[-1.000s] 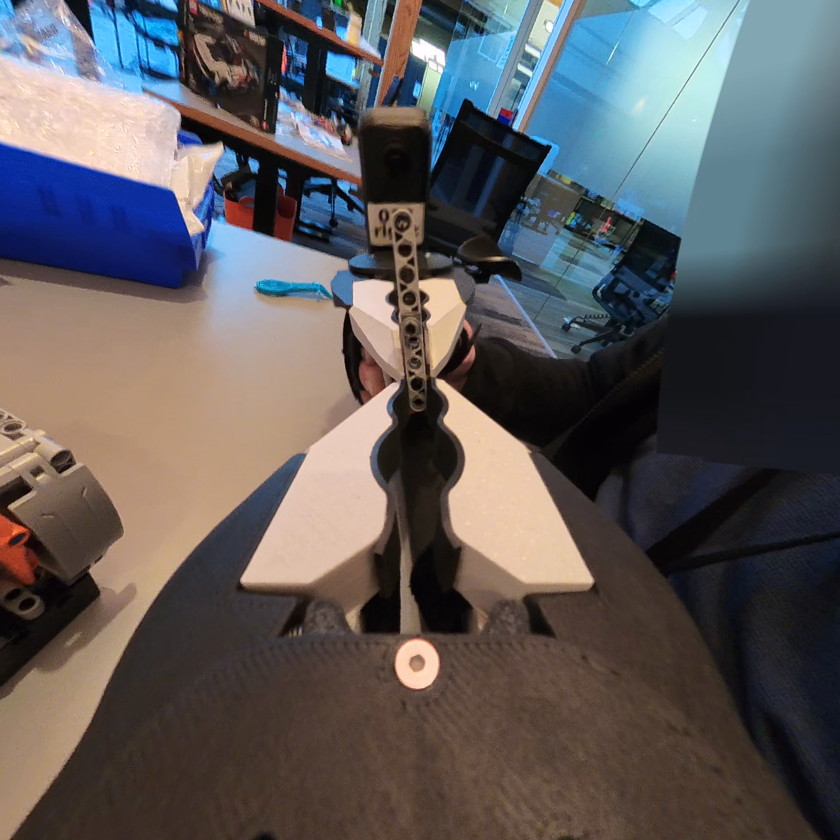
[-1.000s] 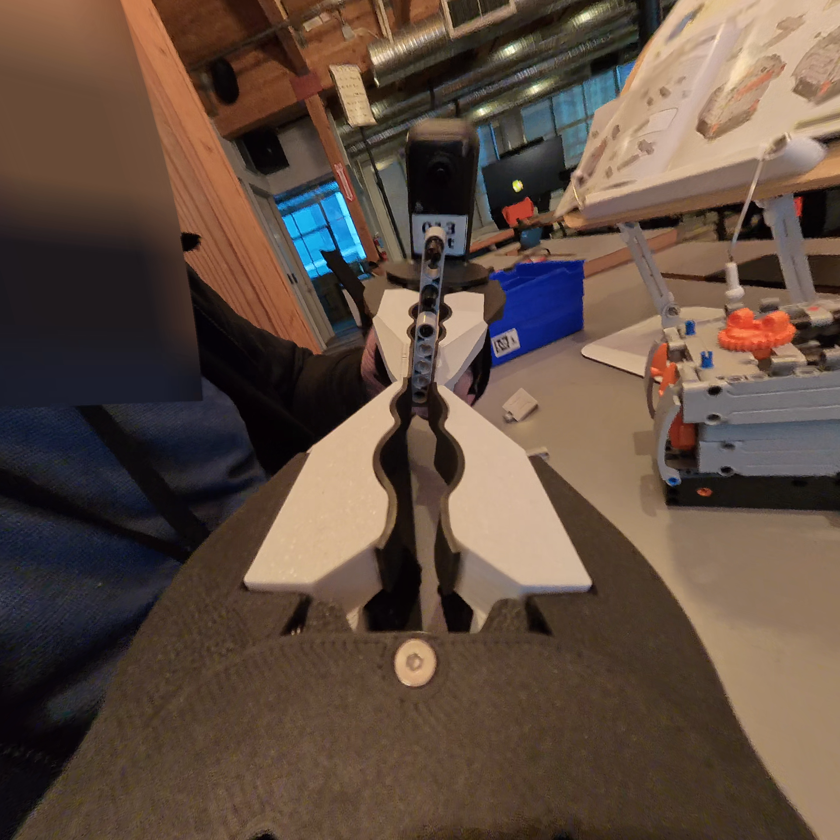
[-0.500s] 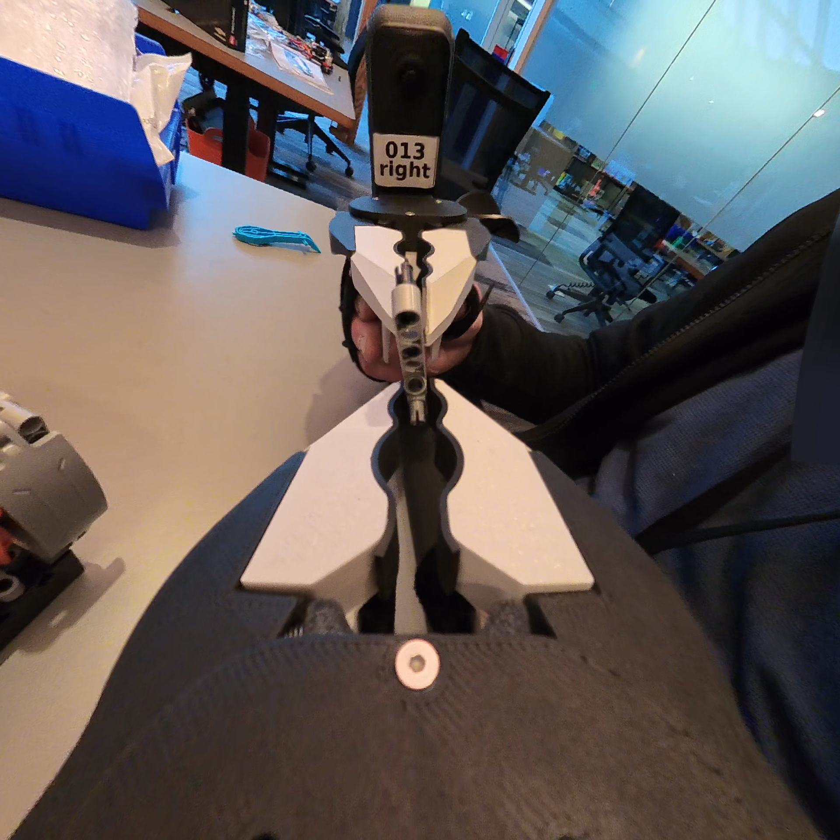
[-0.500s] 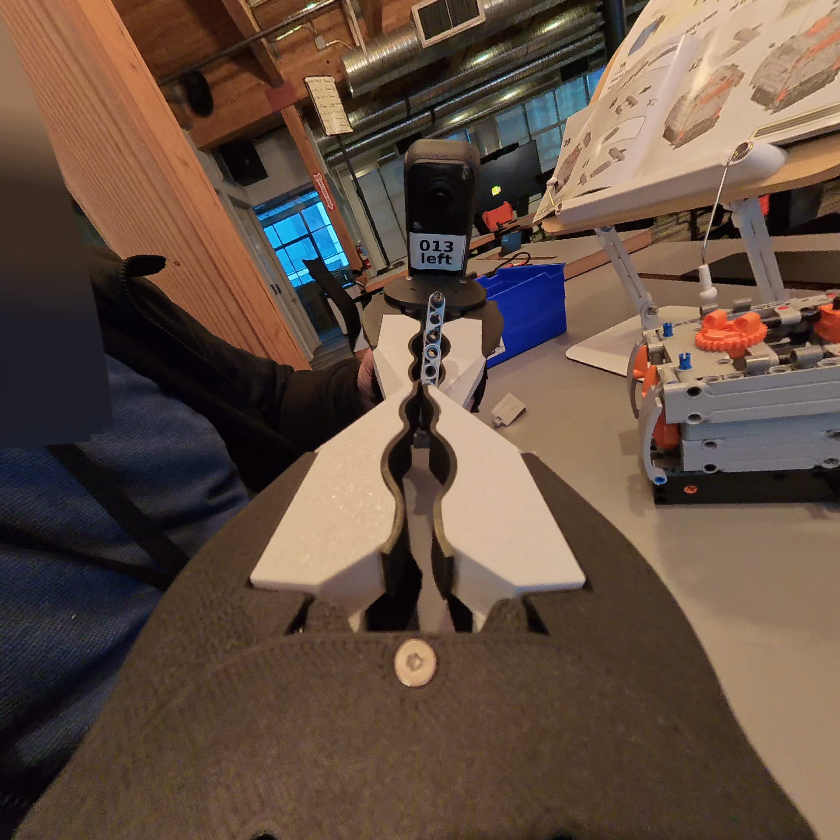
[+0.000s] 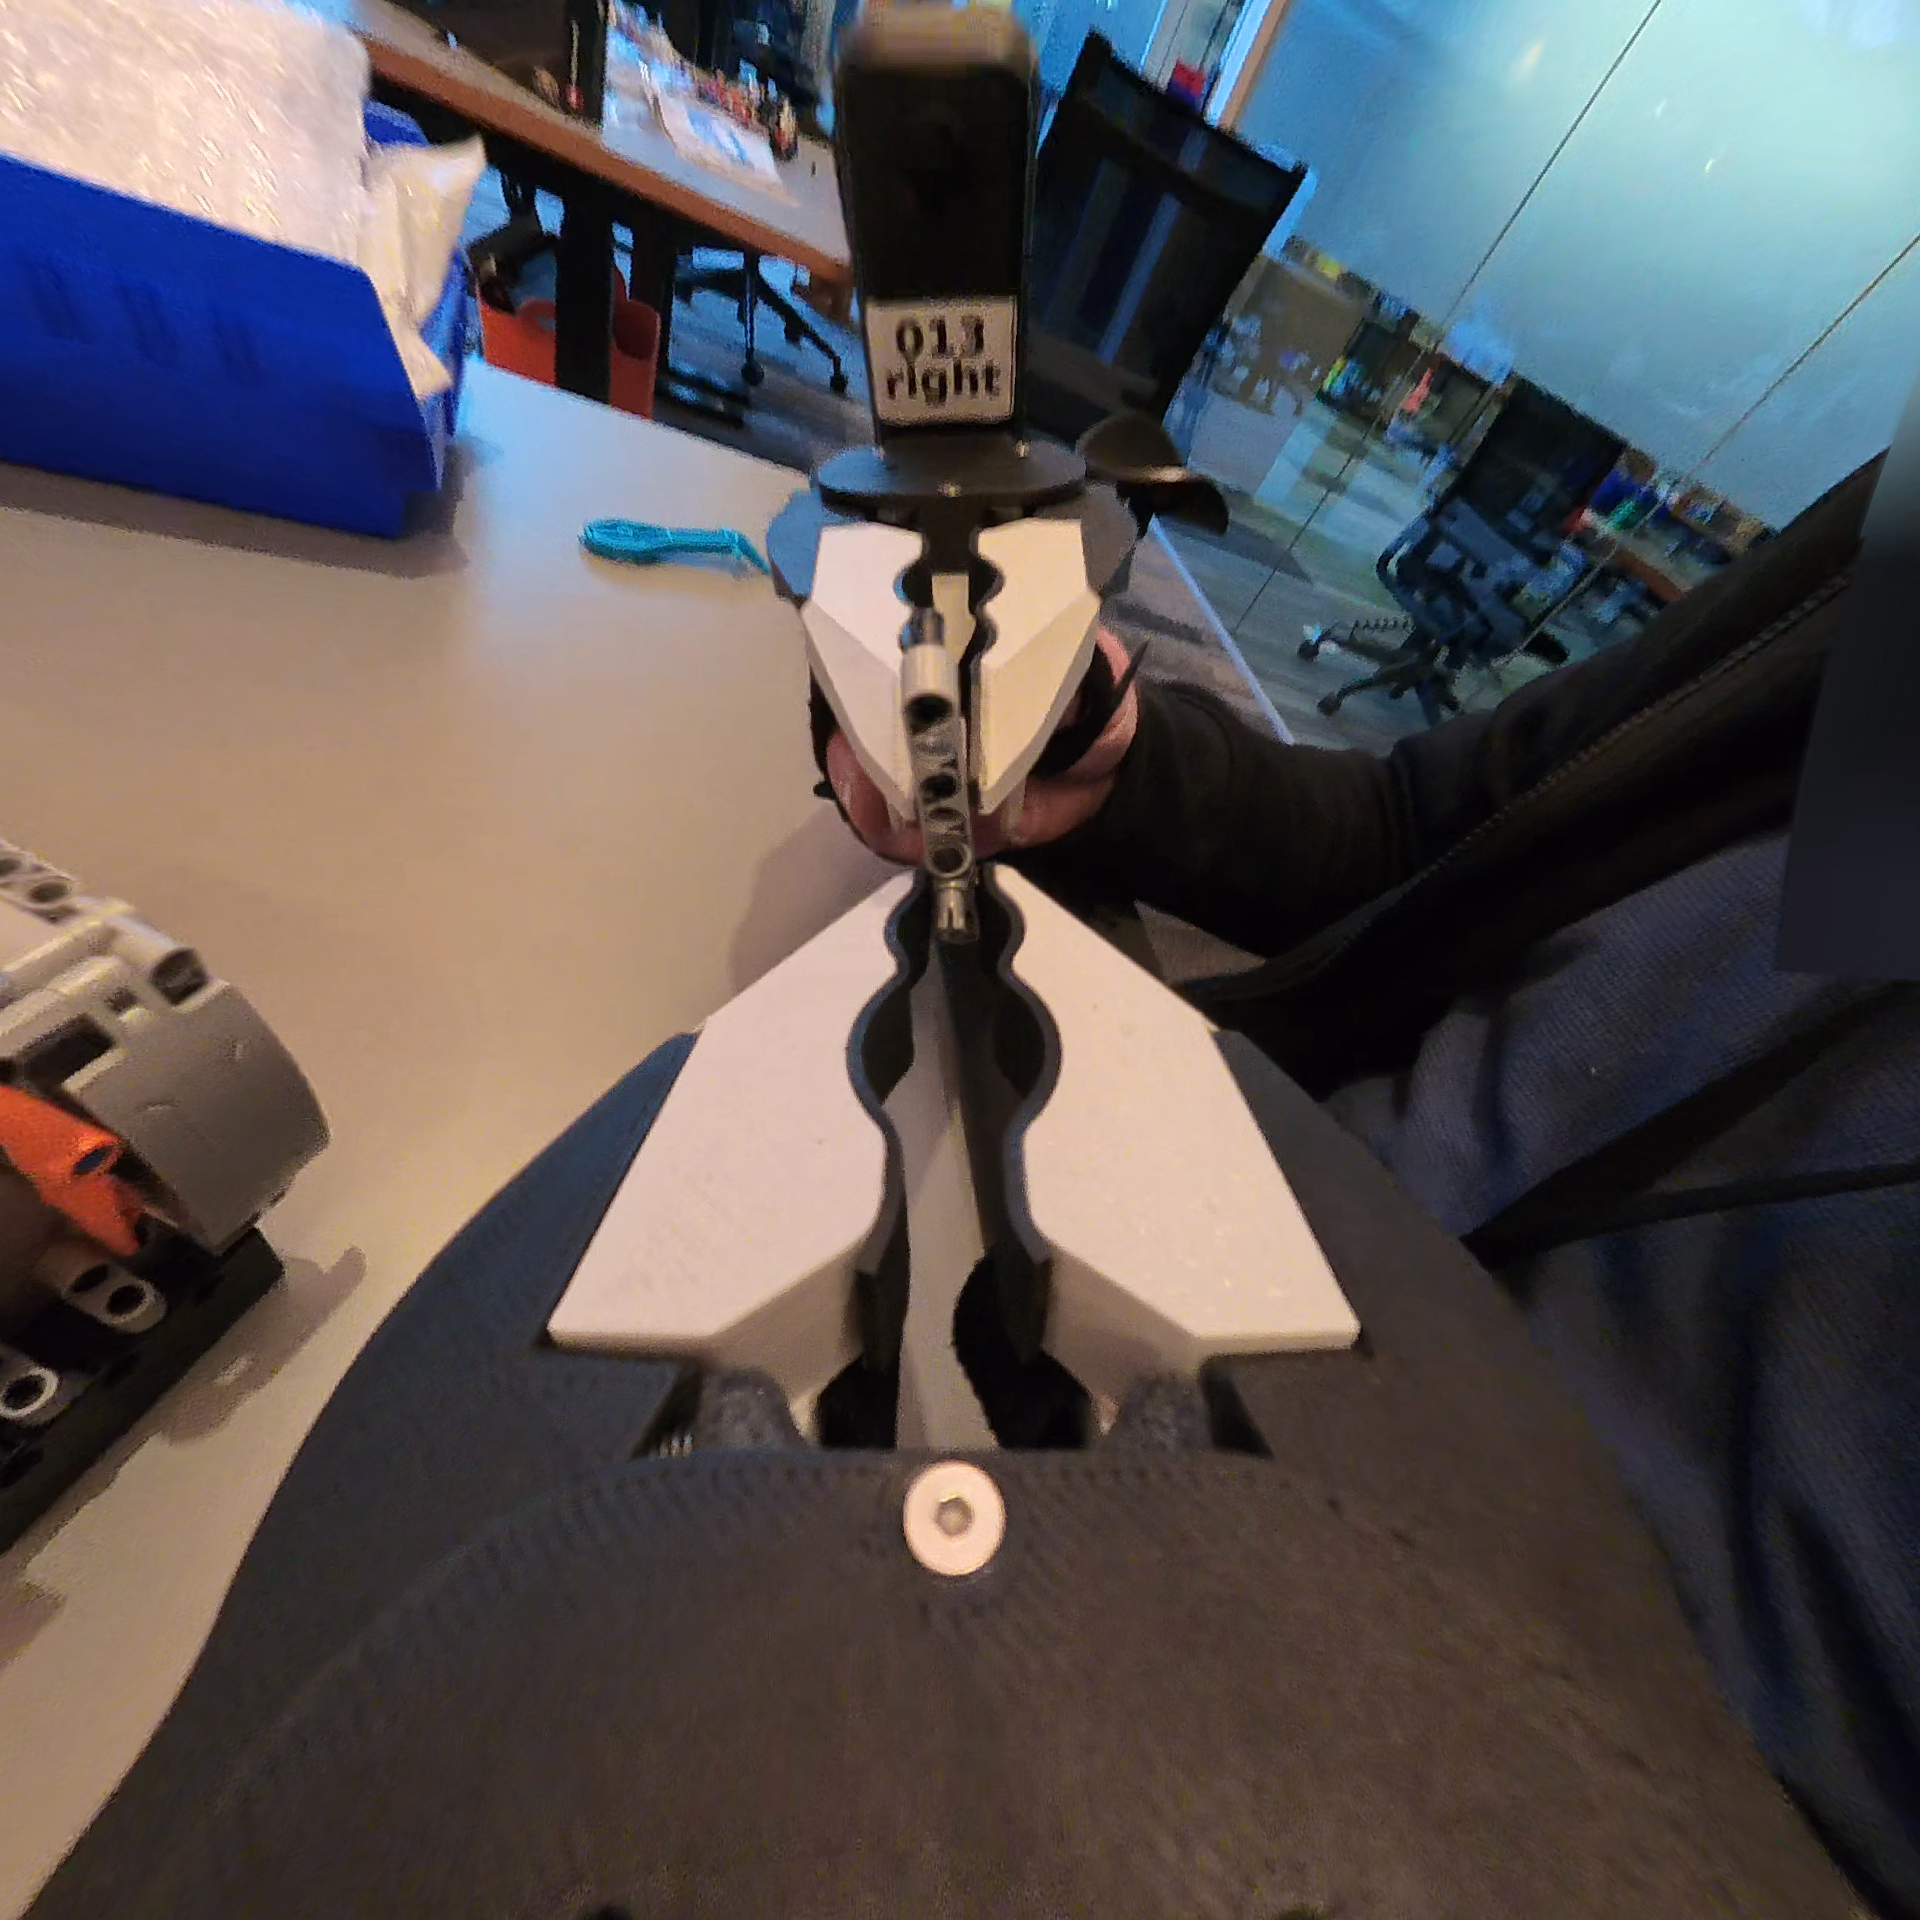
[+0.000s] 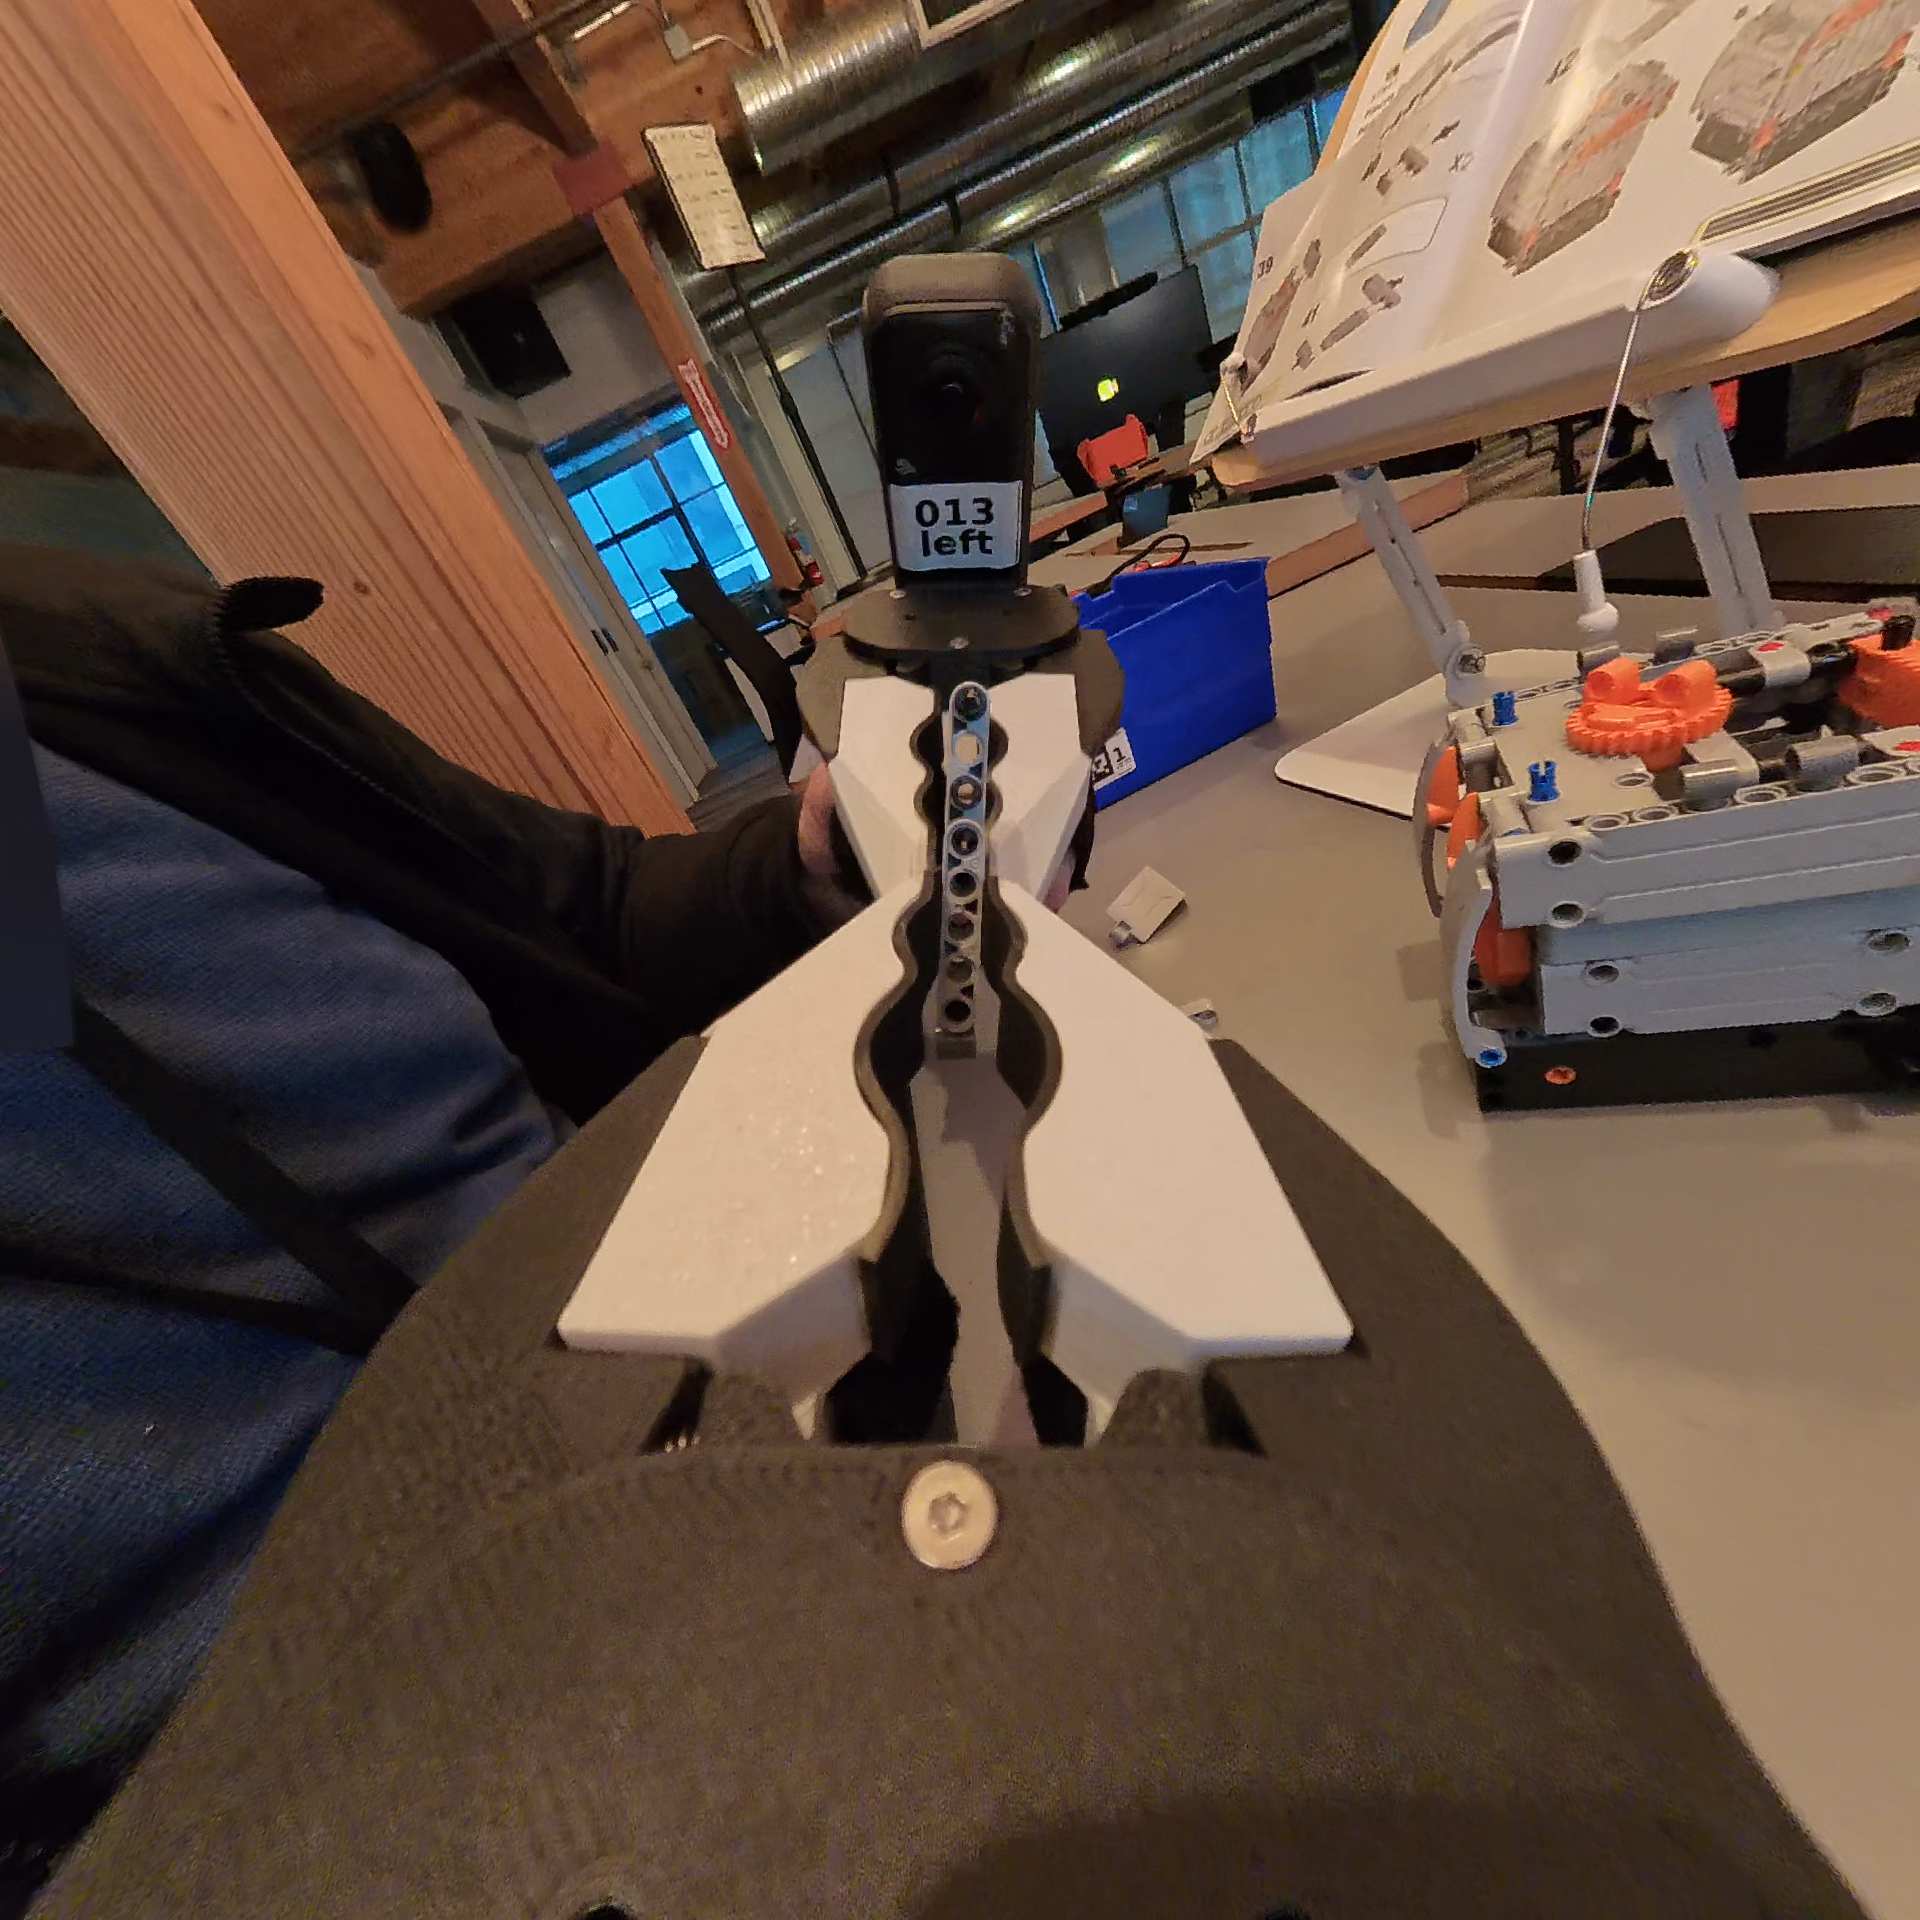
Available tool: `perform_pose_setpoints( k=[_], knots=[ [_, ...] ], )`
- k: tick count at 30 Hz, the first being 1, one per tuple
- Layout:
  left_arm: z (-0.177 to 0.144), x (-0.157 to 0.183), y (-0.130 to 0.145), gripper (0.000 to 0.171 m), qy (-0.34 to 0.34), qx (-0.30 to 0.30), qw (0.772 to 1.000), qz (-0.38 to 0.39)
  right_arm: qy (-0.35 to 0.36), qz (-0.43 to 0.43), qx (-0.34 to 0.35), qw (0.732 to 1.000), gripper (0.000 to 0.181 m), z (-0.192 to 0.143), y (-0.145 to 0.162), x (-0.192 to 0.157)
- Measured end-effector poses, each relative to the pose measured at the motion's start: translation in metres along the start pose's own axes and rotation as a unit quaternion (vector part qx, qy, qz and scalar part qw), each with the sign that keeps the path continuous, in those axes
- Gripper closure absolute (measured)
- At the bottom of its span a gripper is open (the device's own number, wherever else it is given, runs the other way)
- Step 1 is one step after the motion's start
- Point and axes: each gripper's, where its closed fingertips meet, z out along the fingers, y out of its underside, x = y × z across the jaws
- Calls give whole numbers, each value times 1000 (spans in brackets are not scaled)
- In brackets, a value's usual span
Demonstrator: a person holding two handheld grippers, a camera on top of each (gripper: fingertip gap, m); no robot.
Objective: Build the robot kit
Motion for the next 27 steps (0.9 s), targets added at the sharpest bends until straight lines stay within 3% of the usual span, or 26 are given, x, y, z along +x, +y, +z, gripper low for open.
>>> perform_pose_setpoints(
  k=[6, 14, 16, 19, 21, 25, 27],
  knots=[
    [-3, 3, -8, 167, 4, 24, 1000, 3, -12, 3, -3, 1000, 177, 0, 1, -3],
    [-1, 6, -3, 168, -1, 7, 1000, 13, -17, 0, -22, 1000, 176, 3, 9, -5],
    [-3, 0, -4, 167, 0, 17, 1000, -6, 2, -10, -14, 1000, 176, 5, 6, 0],
    [-8, -13, -10, 167, -31, 30, 999, -16, 32, -51, 9, 998, 155, -3, -9, 2],
    [-11, -20, -10, 167, -27, 50, 997, -53, 83, -93, -20, 992, 151, -6, 1, 11],
    [-12, -23, -13, 167, -15, 65, 994, -82, 189, -186, -99, 959, 150, 3, 14, 28],
    [-11, -24, -14, 167, -23, 66, 994, -80, 220, -217, -115, 944, 163, 8, 14, 29]
  ],
)
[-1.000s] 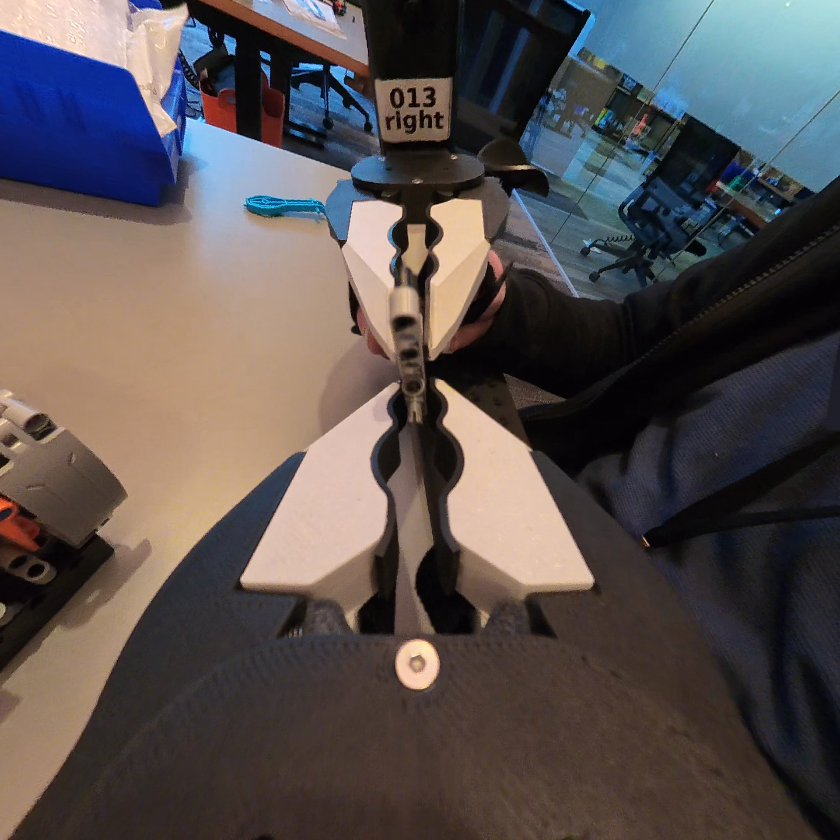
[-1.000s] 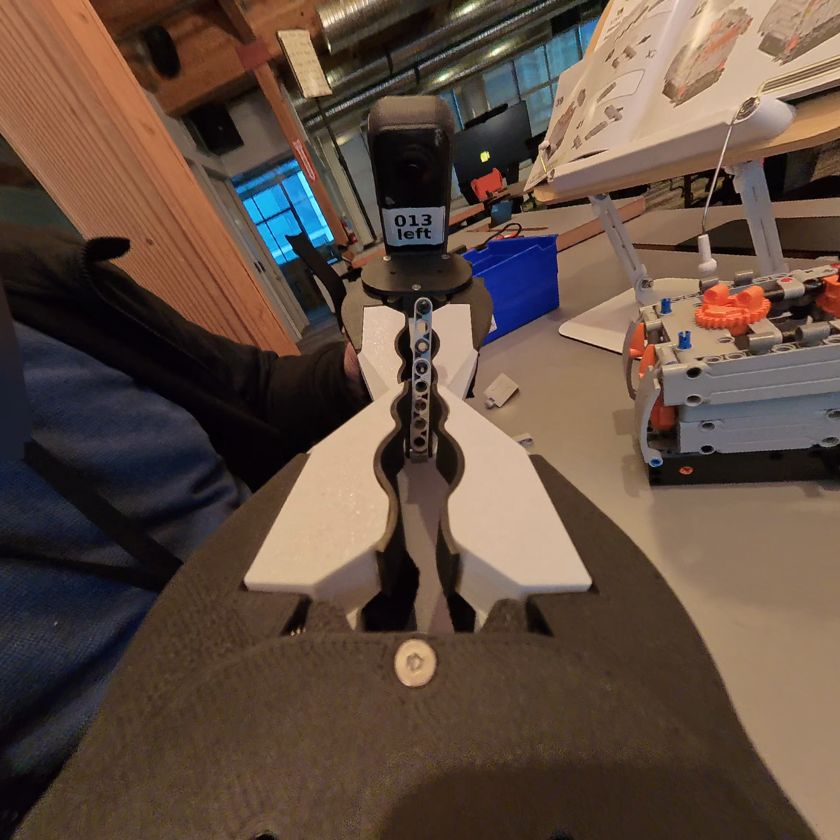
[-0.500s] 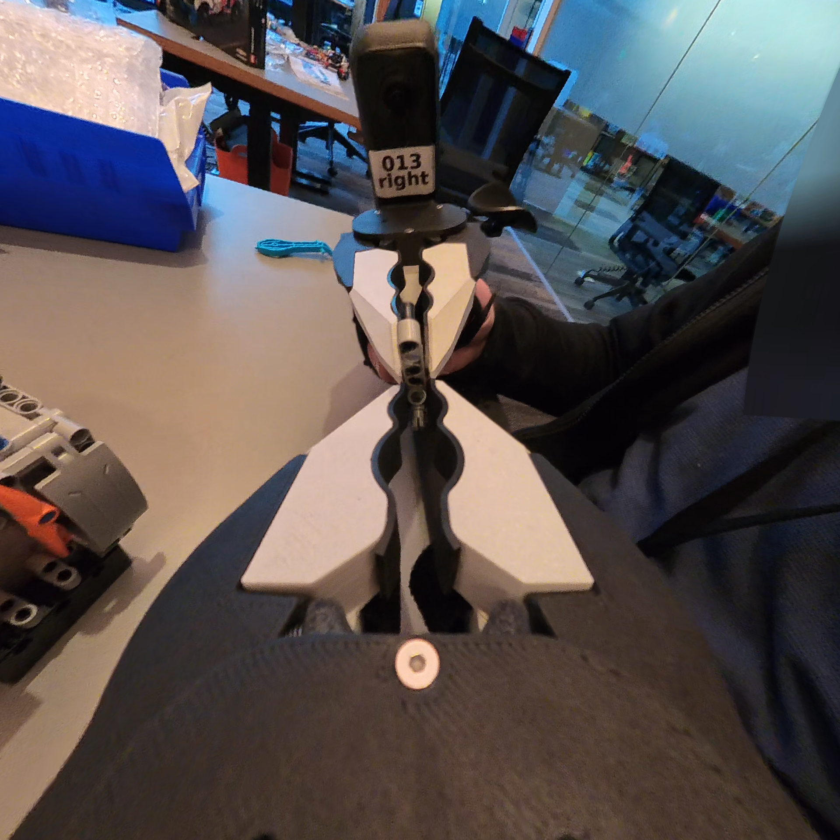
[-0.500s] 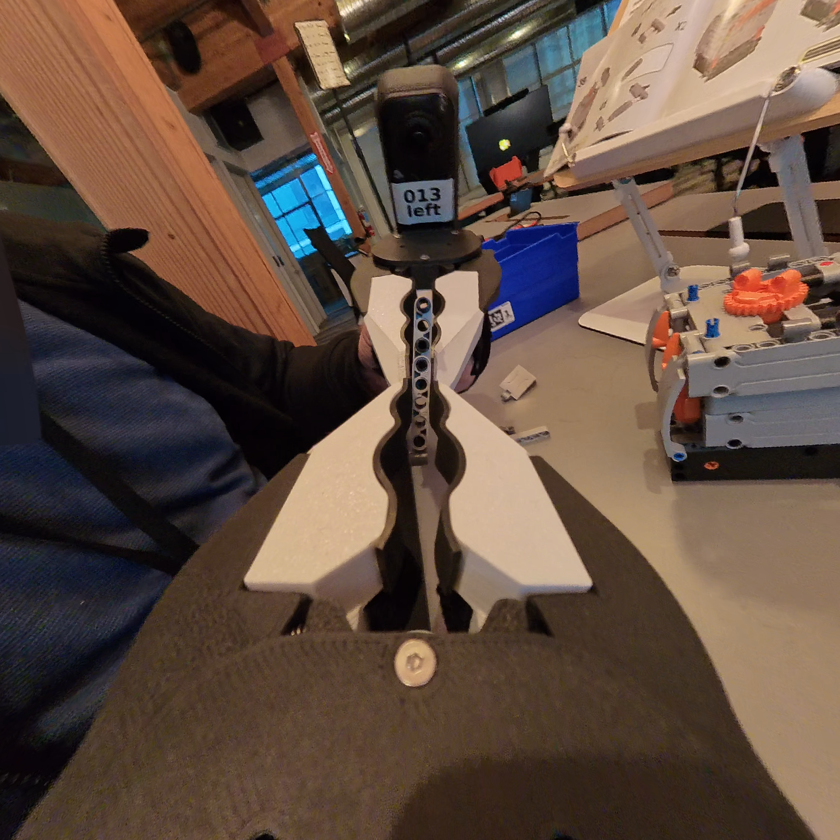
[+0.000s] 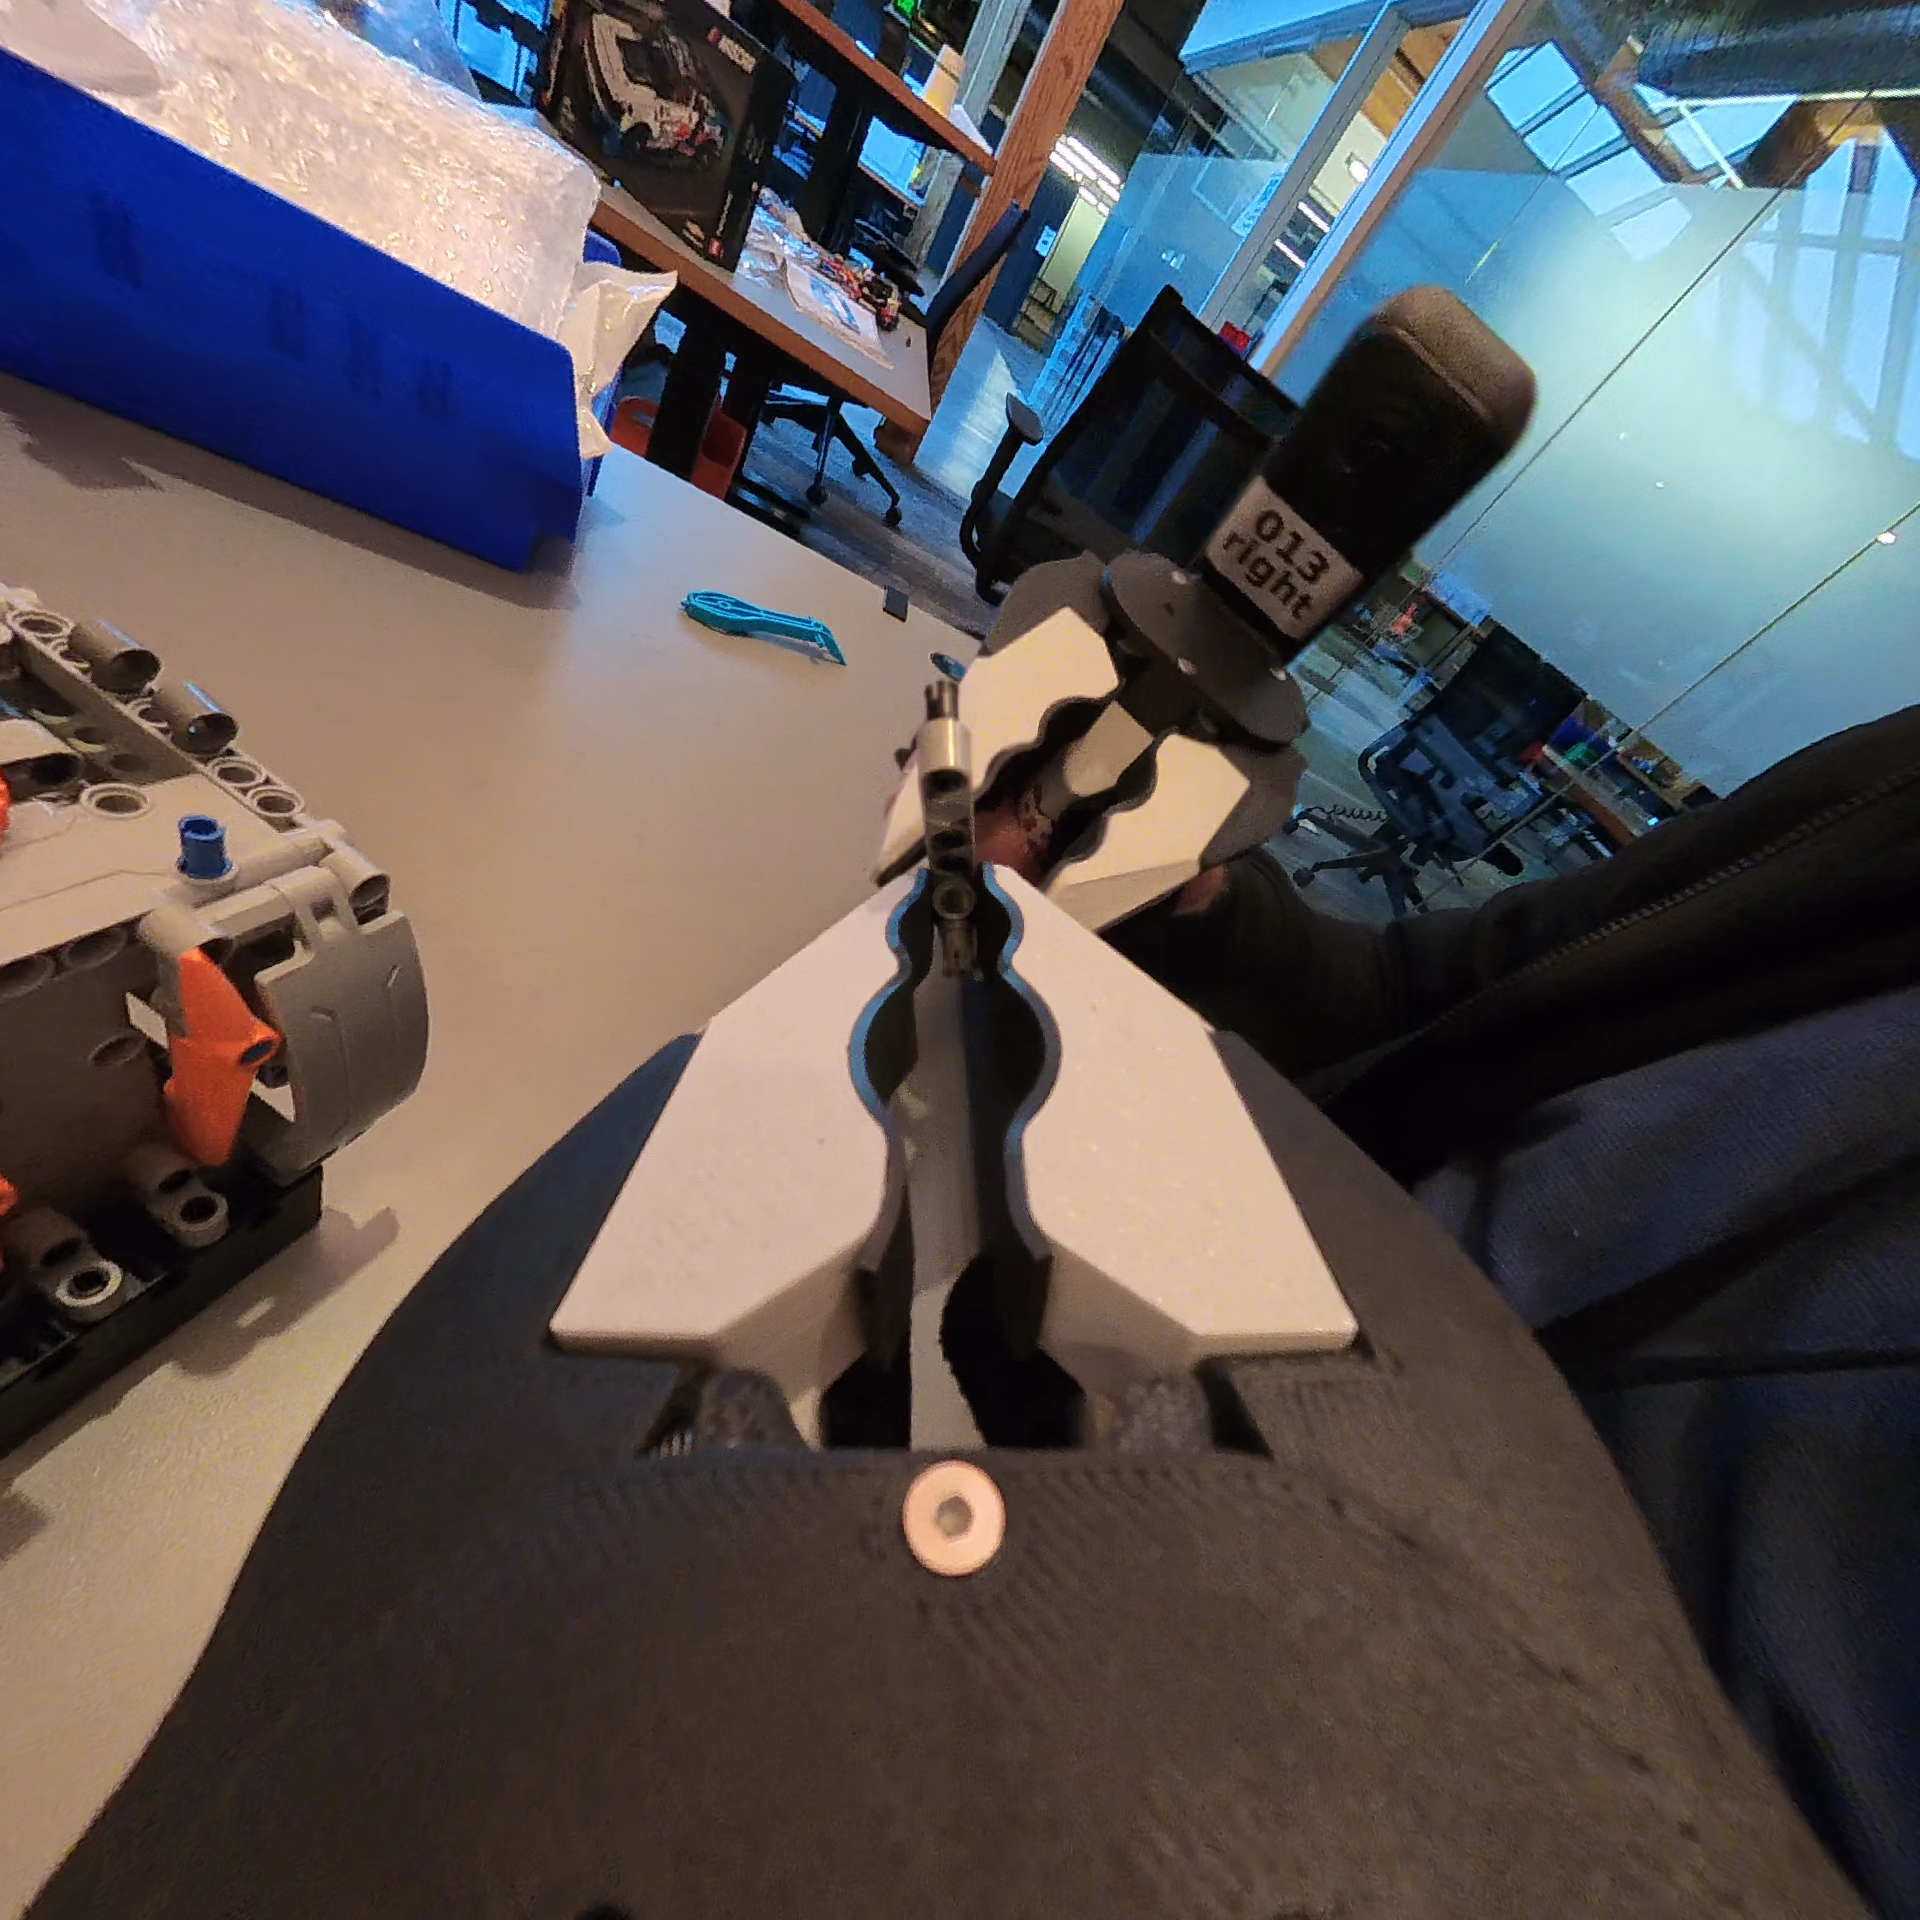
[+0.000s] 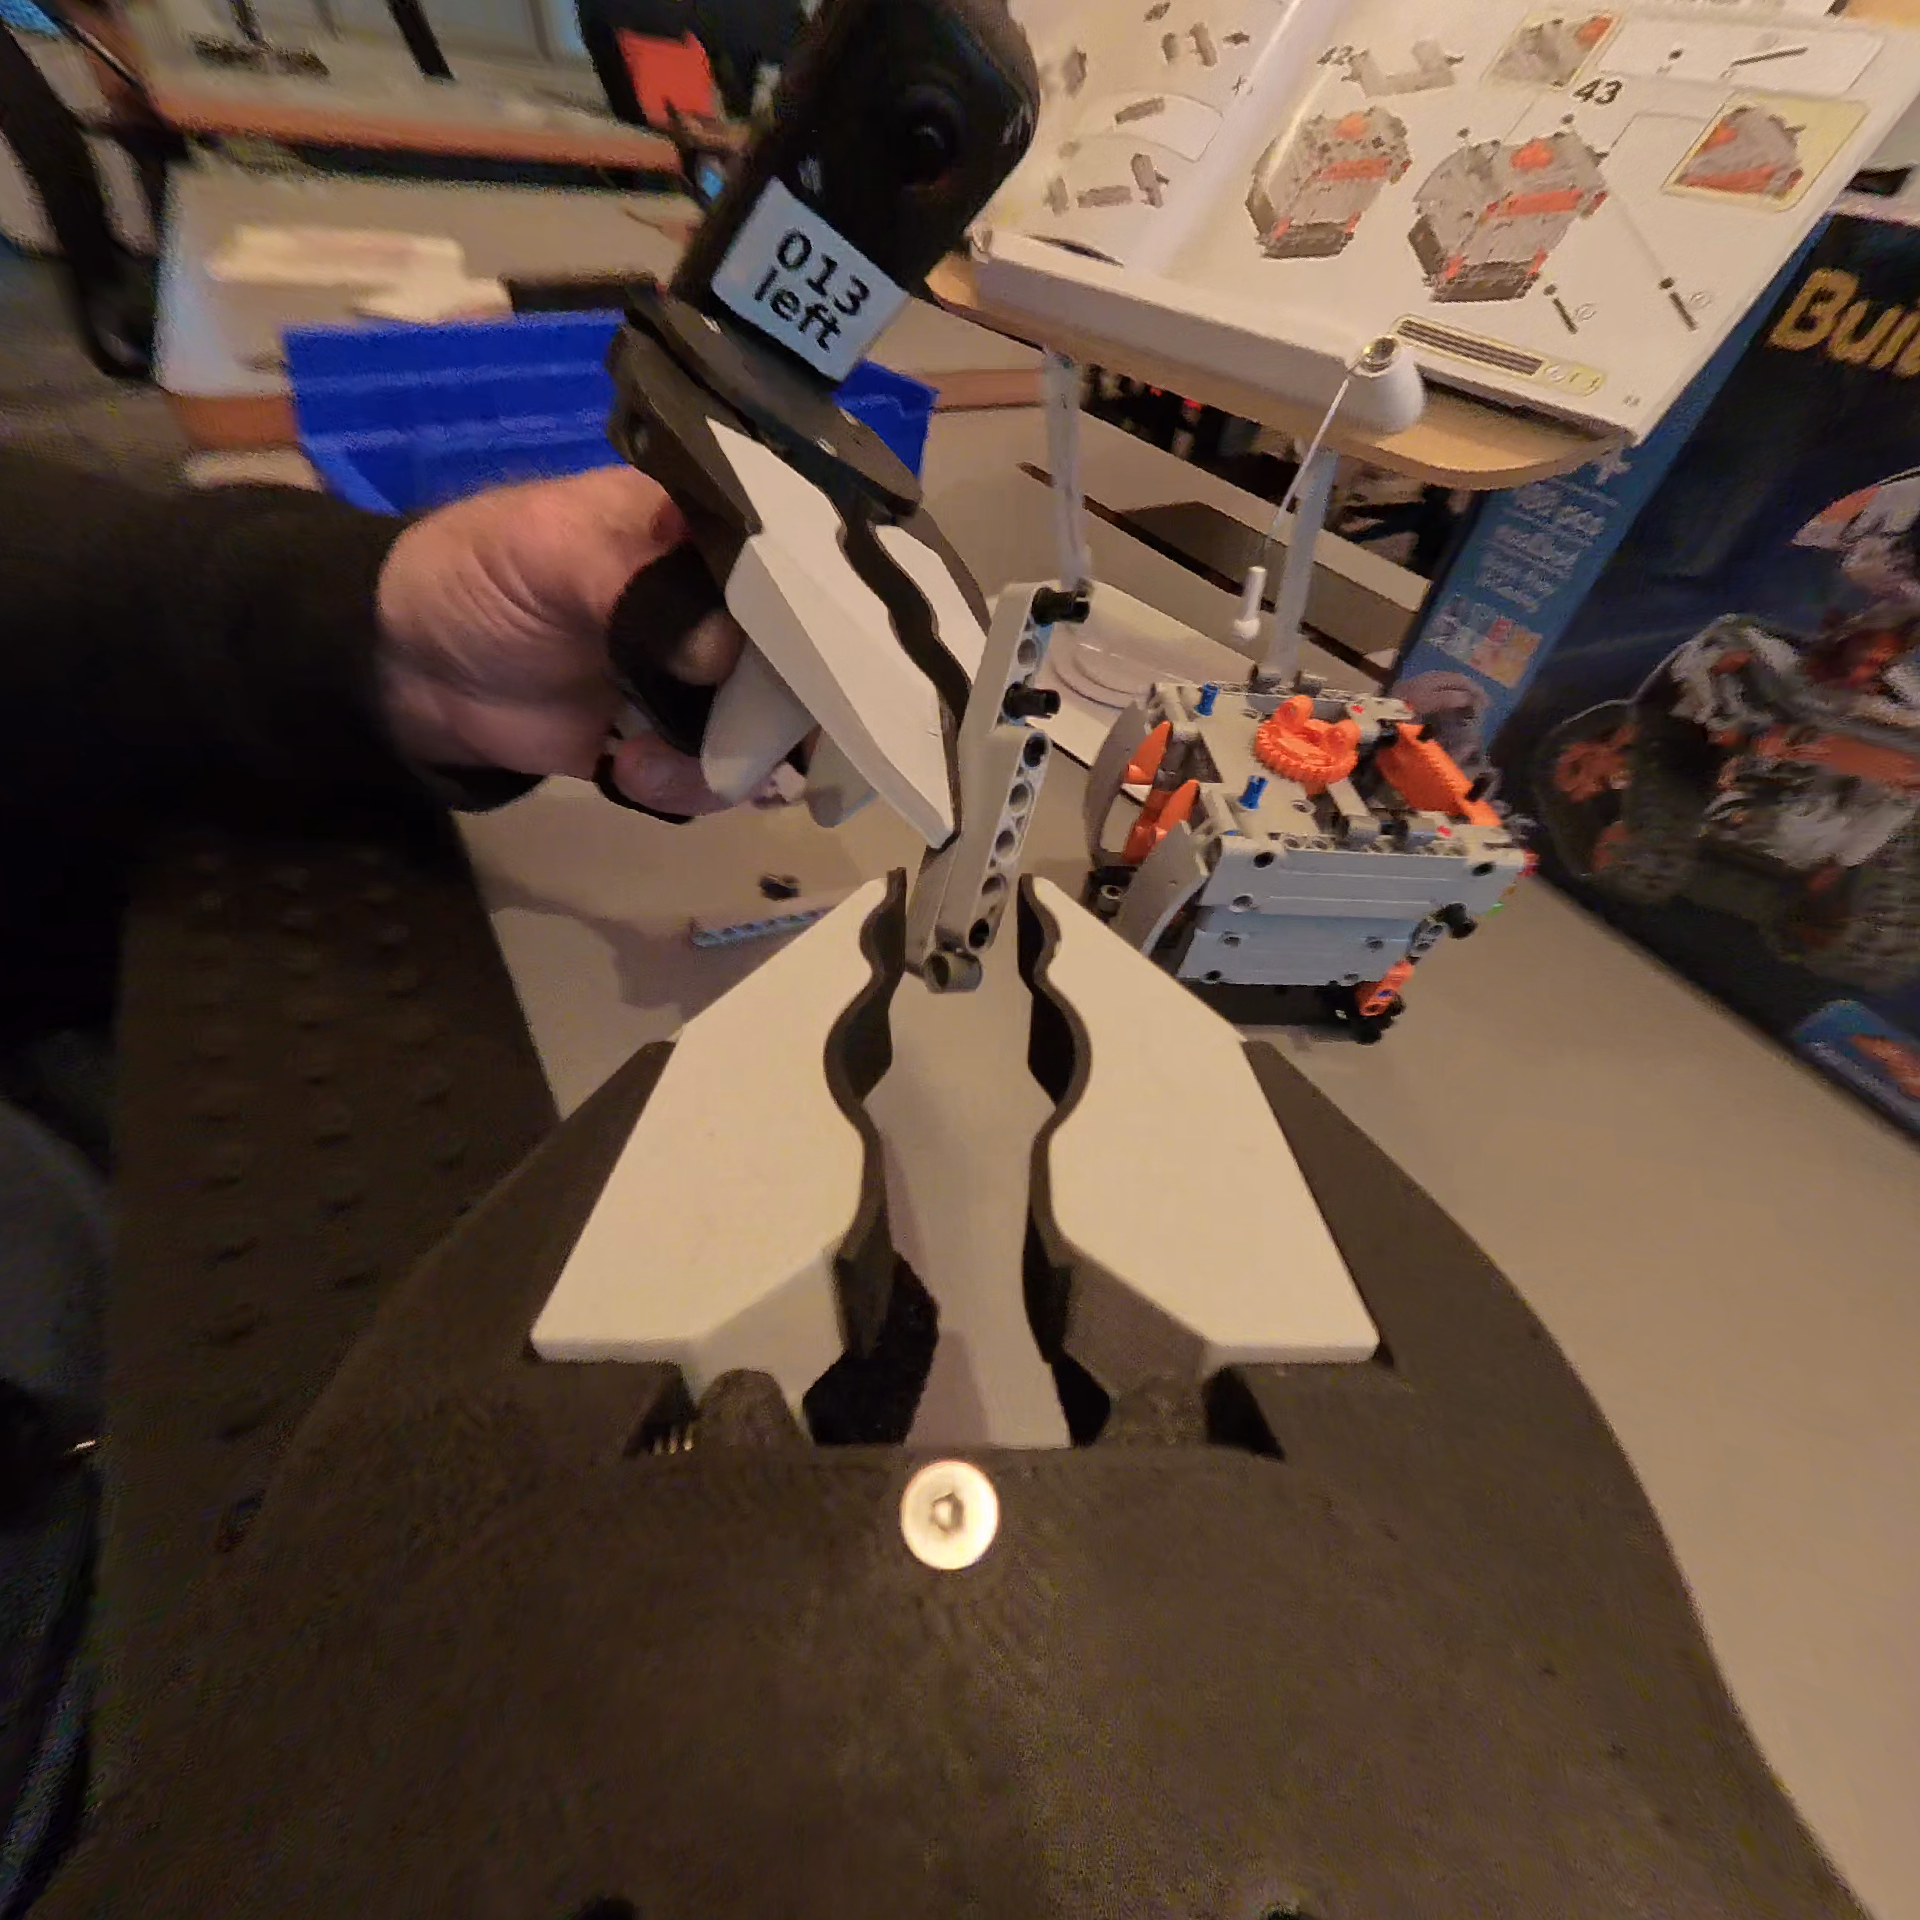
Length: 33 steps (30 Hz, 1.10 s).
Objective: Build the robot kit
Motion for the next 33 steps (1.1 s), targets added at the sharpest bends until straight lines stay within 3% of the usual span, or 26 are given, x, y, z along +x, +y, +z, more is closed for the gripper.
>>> perform_pose_setpoints(
  k=[3, 7, 12, 17, 19, 21, 23, 29, 31, 33],
  knots=[
    [1, -2, -1, 167, -19, 1, 1000, 5, 72, -50, -42, 995, 161, 8, 3, 7],
    [-1, -2, -9, 167, -32, 29, 999, -2, 198, -148, -93, 965, 162, 13, -3, 20],
    [-7, -7, -12, 166, -48, 34, 998, -6, 225, -172, -130, 950, 167, 20, -6, 26],
    [-23, -1, -18, 166, -29, 29, 999, -6, 151, -152, -92, 972, 165, 30, -21, 16],
    [-28, 2, -25, 166, -30, 36, 999, 4, 136, -139, -90, 977, 146, 30, -27, 17],
    [-33, 5, -29, 167, -23, 38, 999, 8, 129, -169, -111, 971, 141, 31, -24, 17],
    [-38, 5, -31, 167, -20, 41, 999, 4, 92, -168, -99, 976, 150, 32, -30, 6],
    [-42, 6, -29, 166, -15, 19, 1000, 13, -24, -51, -29, 998, 153, 16, -62, -1],
    [-44, 9, -32, 167, -16, 21, 999, 26, -45, -60, -44, 996, 148, 16, -62, -2],
    [-43, 10, -29, 167, -25, 2, 999, 42, -39, -79, -34, 996, 162, 18, -69, 0]
  ],
)
